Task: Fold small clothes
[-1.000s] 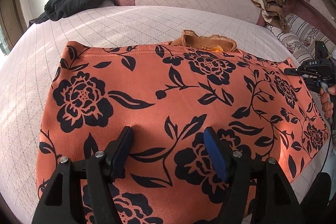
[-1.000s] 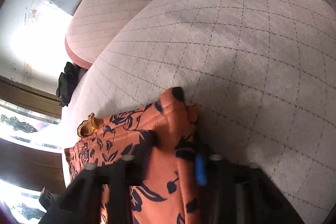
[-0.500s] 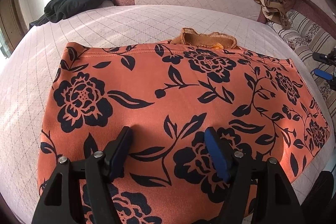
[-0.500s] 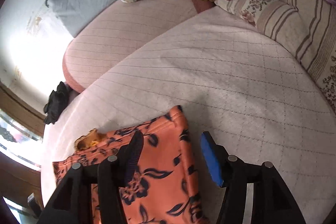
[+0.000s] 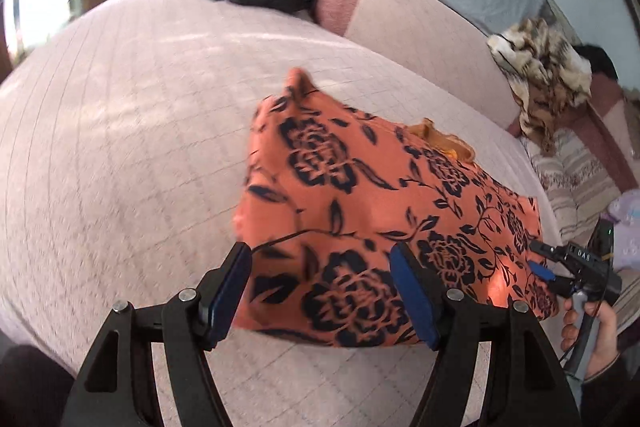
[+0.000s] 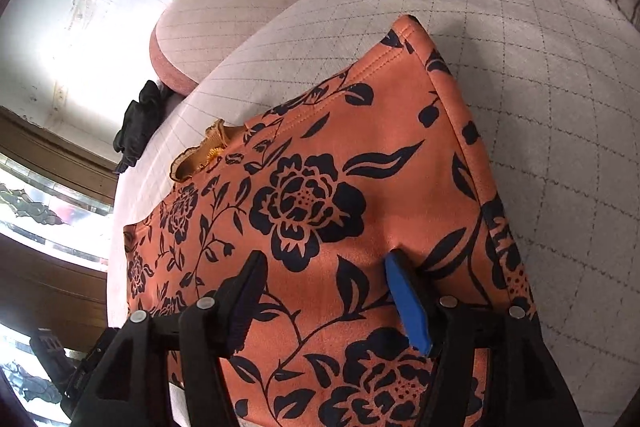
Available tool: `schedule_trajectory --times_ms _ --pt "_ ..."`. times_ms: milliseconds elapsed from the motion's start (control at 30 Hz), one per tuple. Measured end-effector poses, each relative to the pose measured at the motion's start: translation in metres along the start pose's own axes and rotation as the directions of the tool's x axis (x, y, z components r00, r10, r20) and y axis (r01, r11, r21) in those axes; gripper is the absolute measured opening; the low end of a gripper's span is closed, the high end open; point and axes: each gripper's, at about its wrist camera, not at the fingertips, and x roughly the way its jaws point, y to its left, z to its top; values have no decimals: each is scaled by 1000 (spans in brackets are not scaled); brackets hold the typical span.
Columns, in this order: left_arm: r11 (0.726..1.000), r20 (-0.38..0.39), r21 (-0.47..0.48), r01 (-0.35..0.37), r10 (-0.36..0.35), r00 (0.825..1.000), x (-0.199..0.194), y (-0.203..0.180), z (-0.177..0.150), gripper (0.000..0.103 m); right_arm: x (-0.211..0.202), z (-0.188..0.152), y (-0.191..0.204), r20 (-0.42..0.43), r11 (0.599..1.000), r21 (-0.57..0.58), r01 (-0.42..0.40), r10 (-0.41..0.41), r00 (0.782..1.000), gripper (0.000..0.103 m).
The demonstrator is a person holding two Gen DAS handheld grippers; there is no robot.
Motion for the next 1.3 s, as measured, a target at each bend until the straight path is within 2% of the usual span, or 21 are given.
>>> schedule_trajectory --times_ms 100,167,200,233,300,400,433,500,567,633,733,833,933,967,1000,1033,1133,1167,1233,1267,1300 --pt "991 -67 -133 2 -11 998 13 36 -12 64 -2 -1 -1 8 1000 3 -4 4 1000 65" --pt "993 -47 -113 20 -25 999 13 31 -14 62 -5 -3 1 15 1000 -9 2 -1 1000 66" --pt "995 -61 -96 38 -44 997 15 27 -15 51 -4 -3 2 16 1000 -14 2 -2 1000 66" --pt "995 -92 -82 50 -58 994 19 22 -16 17 -4 -3 2 16 1000 -14 -1 2 1000 66" --pt "998 -97 -62 31 -37 995 19 16 -16 15 -4 -2 0 11 1000 -9 -12 12 1000 66" --pt "998 -39 -52 28 -30 999 -7 12 -15 14 -3 -1 -2 4 1000 -8 -20 20 1000 66" --pt "999 -64 -49 22 -25 998 -3 15 -18 14 -3 -2 -2 4 1000 -10 -21 21 1000 66" --pt "991 -161 -129 18 -39 986 26 40 -28 17 -2 -2 -1 3 1000 -26 -18 18 1000 66" --pt "985 -142 -160 68 -91 986 21 45 -21 20 -2 -1 -2 7 999 -24 -21 21 1000 66" --pt "995 -112 -91 37 -47 993 9 33 -7 27 -3 1 -5 2 999 -14 -30 30 1000 66" --pt "999 -52 -4 40 -40 998 1 17 29 50 -3 3 -9 -3 998 -8 -54 54 999 67" --pt "997 -31 79 24 -21 999 23 3 74 52 -4 3 -10 -7 998 -16 -60 60 998 67" --pt "993 -91 112 38 -27 995 68 -8 116 51 -5 3 -10 -7 998 -16 -62 62 998 67" --pt "995 -114 96 28 -17 993 84 -7 126 44 -5 3 -10 -8 998 -17 -64 64 998 67" --pt "995 -130 100 -25 38 991 100 -7 134 33 -6 3 -11 -8 998 -14 -67 67 998 67" --pt "990 -139 101 -94 107 984 113 -1 140 4 -6 2 -11 -8 997 -13 -70 70 998 67" --pt "992 -129 -54 -114 106 986 127 32 143 9 -7 4 -13 -13 997 -9 -80 80 997 67" --pt "992 -118 -69 -105 97 988 124 36 142 9 -8 4 -13 -15 996 -2 -85 85 996 67" --pt "978 -92 -46 -202 197 976 119 39 141 4 -8 7 -15 -26 996 13 -91 91 996 67" --pt "975 -83 -48 -219 215 973 117 44 140 2 -10 9 -15 -31 996 28 -88 89 996 67" --pt "978 -94 -59 -201 195 976 116 48 139 2 -14 11 -13 -28 995 43 -88 89 996 67"
